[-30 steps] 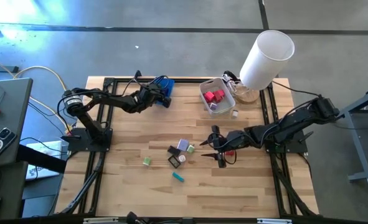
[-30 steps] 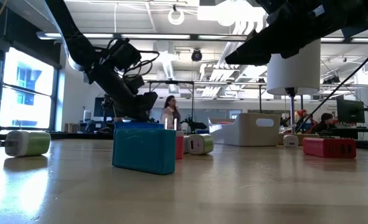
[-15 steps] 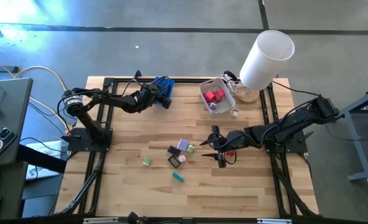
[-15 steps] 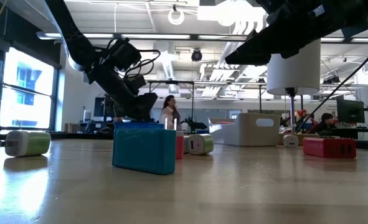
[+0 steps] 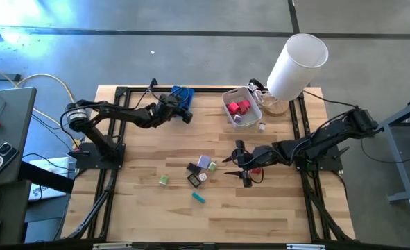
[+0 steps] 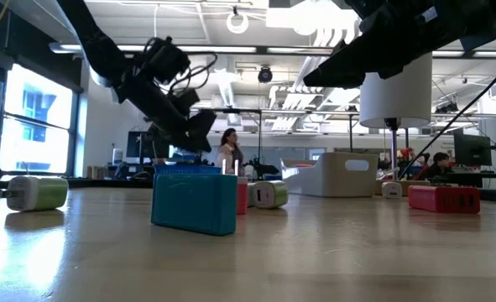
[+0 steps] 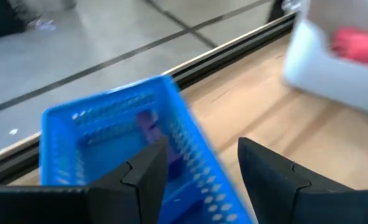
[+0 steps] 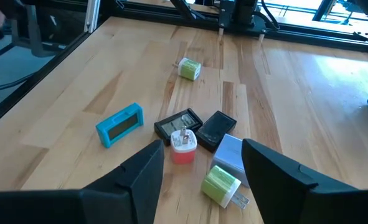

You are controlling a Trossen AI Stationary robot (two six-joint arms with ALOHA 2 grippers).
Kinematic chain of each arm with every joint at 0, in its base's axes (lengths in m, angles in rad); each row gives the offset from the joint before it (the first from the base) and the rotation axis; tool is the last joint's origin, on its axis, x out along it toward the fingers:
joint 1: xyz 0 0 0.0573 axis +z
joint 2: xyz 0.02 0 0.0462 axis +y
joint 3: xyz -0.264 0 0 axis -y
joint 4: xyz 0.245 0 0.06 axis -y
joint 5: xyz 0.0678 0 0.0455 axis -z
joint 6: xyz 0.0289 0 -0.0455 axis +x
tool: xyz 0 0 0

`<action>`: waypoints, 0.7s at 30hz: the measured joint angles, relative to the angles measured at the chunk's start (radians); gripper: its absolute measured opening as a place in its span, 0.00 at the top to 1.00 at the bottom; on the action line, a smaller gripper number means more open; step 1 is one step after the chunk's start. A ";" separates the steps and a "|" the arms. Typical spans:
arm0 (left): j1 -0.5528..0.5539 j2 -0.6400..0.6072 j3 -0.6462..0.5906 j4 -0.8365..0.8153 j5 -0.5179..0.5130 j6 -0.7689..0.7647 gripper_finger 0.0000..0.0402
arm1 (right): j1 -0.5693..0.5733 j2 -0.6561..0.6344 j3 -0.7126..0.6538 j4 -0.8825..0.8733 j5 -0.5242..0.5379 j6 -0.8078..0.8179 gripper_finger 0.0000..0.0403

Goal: Pick & Place Office items
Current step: Put the left green charger adapter into the white bin

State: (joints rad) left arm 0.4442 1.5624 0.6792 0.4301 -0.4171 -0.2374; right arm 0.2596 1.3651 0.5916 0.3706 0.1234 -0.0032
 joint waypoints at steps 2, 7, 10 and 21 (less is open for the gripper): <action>-0.031 -0.028 0.000 -0.002 0.000 0.030 0.53 | 0.000 0.000 0.000 0.000 0.000 0.000 0.49; -0.129 -0.116 0.000 -0.068 0.000 0.086 0.53 | 0.000 0.000 0.000 0.000 0.000 0.002 0.49; -0.193 -0.178 0.000 -0.147 0.000 0.087 0.53 | 0.000 0.000 0.000 0.000 0.000 0.002 0.49; -0.432 -0.338 0.000 -0.579 0.022 -0.027 0.53 | 0.000 0.000 0.000 -0.001 0.000 0.006 0.49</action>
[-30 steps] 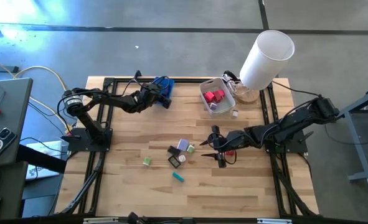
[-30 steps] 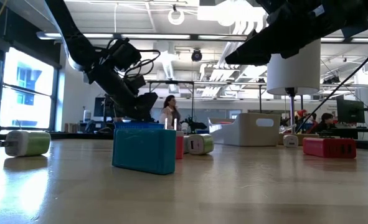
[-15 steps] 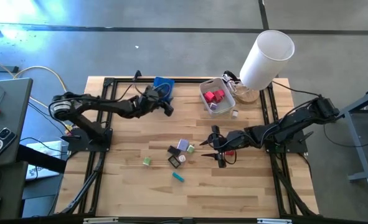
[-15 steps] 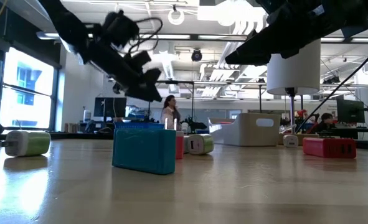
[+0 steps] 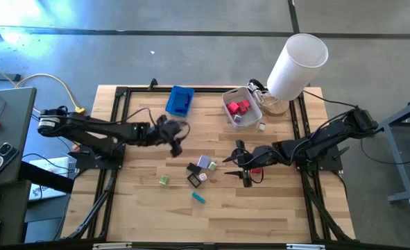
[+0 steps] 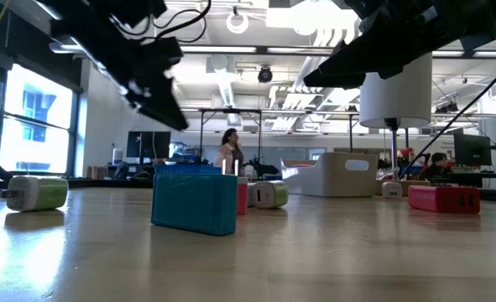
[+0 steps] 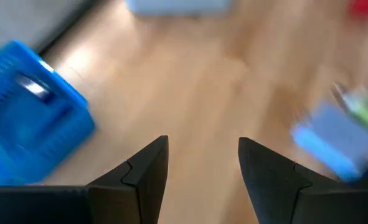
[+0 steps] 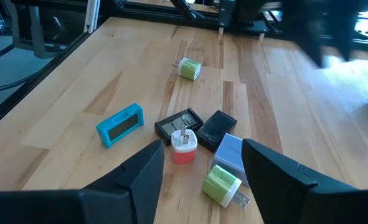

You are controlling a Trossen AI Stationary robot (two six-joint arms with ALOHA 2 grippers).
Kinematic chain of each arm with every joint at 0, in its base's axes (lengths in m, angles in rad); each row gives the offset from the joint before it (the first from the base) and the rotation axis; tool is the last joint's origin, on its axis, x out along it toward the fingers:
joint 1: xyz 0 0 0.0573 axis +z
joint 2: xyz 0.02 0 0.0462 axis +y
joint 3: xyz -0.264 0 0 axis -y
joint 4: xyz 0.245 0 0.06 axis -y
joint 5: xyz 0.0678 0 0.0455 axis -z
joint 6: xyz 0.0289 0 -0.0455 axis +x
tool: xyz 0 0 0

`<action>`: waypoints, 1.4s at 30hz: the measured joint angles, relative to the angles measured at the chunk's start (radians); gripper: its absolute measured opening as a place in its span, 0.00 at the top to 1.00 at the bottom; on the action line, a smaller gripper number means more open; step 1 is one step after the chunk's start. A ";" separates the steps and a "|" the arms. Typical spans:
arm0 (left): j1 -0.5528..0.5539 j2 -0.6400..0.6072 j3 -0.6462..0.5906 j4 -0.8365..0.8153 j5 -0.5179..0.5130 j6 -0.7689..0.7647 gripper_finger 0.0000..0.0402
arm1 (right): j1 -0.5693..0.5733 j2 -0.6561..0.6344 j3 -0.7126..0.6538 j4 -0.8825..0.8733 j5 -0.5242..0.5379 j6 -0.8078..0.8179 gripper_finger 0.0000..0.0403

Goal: Pick & Place Office items
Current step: Put the left green charger adapter into the white bin

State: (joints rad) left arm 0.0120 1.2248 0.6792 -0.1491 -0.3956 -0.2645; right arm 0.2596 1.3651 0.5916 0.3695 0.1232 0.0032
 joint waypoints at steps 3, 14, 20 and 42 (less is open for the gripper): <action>-0.066 -0.014 0.000 -0.077 0.040 -0.042 0.53 | 0.000 0.000 0.000 0.000 0.000 0.000 0.49; -0.263 -0.017 0.000 -0.249 0.121 -0.044 0.53 | 0.000 0.000 0.000 0.008 0.000 0.004 0.49; -0.330 -0.016 0.000 -0.292 0.127 -0.091 0.53 | 0.000 0.000 0.000 0.008 0.000 0.004 0.49; -0.360 -0.016 0.000 -0.350 0.417 -0.894 0.54 | 0.000 0.000 0.000 0.008 0.000 0.004 0.49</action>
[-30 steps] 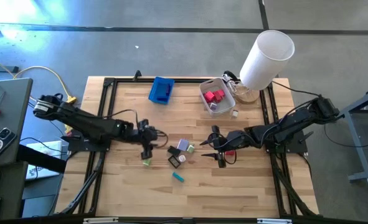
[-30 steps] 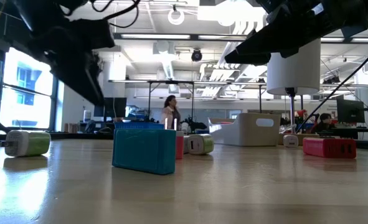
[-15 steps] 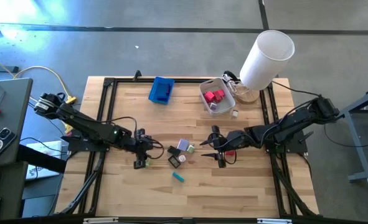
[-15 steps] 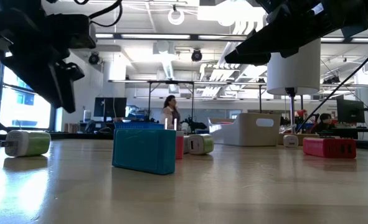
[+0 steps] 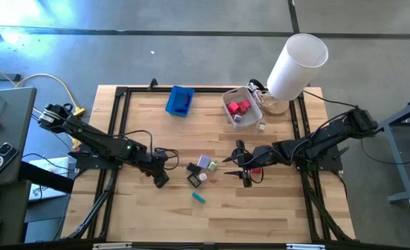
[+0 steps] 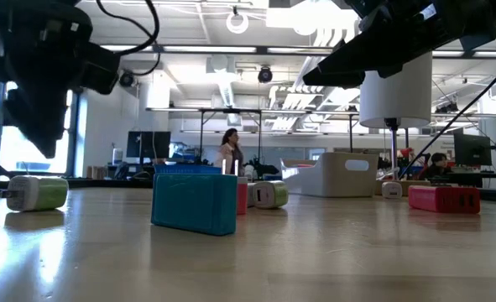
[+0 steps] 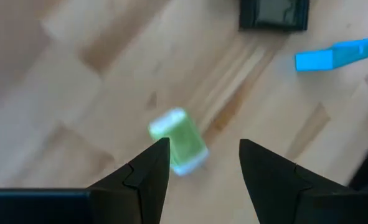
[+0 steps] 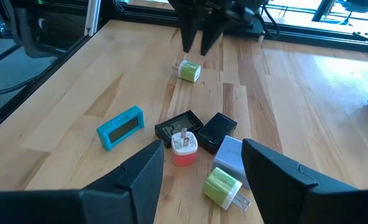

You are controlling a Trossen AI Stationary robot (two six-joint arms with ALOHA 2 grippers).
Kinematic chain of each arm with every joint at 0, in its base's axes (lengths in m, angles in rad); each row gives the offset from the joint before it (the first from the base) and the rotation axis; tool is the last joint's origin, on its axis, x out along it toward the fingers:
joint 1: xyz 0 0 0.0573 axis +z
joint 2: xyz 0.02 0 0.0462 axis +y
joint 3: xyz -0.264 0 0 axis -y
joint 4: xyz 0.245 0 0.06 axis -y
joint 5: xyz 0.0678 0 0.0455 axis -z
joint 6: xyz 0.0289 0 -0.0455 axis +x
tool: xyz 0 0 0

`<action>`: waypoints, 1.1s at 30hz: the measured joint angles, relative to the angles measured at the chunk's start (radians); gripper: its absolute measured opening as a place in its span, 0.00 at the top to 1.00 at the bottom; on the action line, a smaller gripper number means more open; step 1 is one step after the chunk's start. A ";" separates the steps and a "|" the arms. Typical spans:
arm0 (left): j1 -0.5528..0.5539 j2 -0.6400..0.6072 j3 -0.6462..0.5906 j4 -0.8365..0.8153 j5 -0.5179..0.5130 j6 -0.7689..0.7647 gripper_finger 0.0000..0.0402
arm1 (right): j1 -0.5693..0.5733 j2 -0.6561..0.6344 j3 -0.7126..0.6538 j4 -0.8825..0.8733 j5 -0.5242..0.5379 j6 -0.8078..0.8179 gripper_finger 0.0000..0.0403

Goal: Pick & Place Office items
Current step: Put the left green charger adapter into the white bin

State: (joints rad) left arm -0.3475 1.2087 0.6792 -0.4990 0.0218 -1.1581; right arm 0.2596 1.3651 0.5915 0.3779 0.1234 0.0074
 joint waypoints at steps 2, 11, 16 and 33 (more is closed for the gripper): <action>-0.006 0.000 0.000 -0.002 0.035 -0.068 0.54 | 0.000 0.000 0.000 0.000 0.000 0.000 0.49; -0.012 0.000 0.000 -0.003 0.034 -0.205 0.54 | 0.000 0.000 0.000 0.000 -0.056 0.000 0.49; -0.002 0.000 0.000 -0.022 0.033 -0.240 0.54 | 0.000 0.000 0.000 0.000 -0.079 0.000 0.49; 0.003 0.071 0.000 -0.040 0.072 -0.249 0.54 | 0.000 0.000 0.000 -0.001 -0.079 0.000 0.49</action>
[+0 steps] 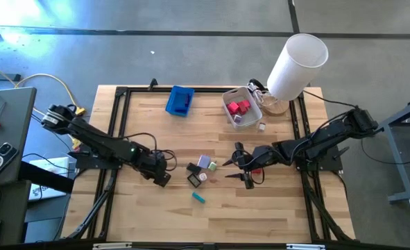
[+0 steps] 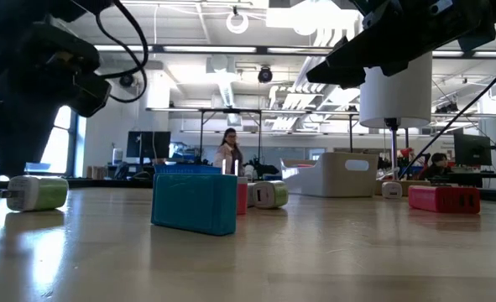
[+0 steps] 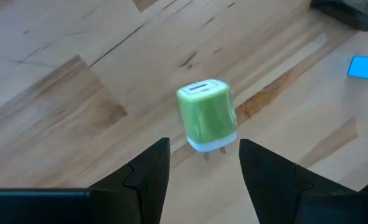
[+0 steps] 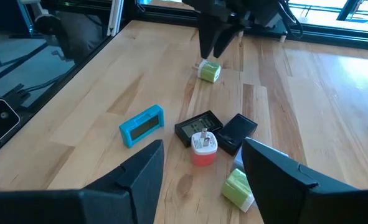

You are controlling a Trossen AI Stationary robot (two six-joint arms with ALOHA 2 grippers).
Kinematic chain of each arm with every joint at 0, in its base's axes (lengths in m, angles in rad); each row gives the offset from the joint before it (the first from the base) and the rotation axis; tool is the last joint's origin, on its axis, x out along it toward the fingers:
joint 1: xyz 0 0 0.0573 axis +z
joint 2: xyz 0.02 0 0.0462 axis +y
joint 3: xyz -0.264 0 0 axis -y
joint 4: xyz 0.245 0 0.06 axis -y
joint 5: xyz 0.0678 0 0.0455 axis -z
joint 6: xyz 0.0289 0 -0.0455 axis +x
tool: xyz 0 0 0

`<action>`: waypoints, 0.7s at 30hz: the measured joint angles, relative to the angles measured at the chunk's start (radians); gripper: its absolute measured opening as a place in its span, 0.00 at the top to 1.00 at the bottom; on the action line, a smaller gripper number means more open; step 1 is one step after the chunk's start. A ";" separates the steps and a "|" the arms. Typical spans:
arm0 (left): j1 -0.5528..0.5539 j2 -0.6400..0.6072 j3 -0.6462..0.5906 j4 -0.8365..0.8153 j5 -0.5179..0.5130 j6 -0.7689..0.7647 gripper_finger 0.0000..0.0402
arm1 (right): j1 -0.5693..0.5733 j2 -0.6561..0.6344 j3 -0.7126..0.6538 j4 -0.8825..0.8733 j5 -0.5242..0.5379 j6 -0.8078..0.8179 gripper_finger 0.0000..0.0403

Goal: Pick & Place Office items
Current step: Put the left green charger adapter into the white bin

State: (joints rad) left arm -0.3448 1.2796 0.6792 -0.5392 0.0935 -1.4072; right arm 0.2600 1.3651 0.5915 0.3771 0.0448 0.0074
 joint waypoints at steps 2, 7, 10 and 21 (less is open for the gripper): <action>0.003 0.012 0.000 0.004 0.007 0.004 0.54 | 0.000 0.000 0.000 0.000 0.000 0.000 0.49; 0.002 0.034 0.000 0.014 0.006 0.002 0.54 | 0.000 0.000 0.000 0.000 0.000 0.000 0.49; 0.003 0.048 0.000 0.023 0.003 0.004 0.54 | 0.000 0.000 0.000 0.000 0.000 0.000 0.49; 0.051 0.090 0.000 0.064 -0.020 0.050 0.54 | 0.000 0.000 0.000 0.000 0.000 0.005 0.49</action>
State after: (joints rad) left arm -0.2934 1.3695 0.6796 -0.4750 0.0731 -1.3574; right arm 0.2600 1.3651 0.5917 0.3767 0.0452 0.0125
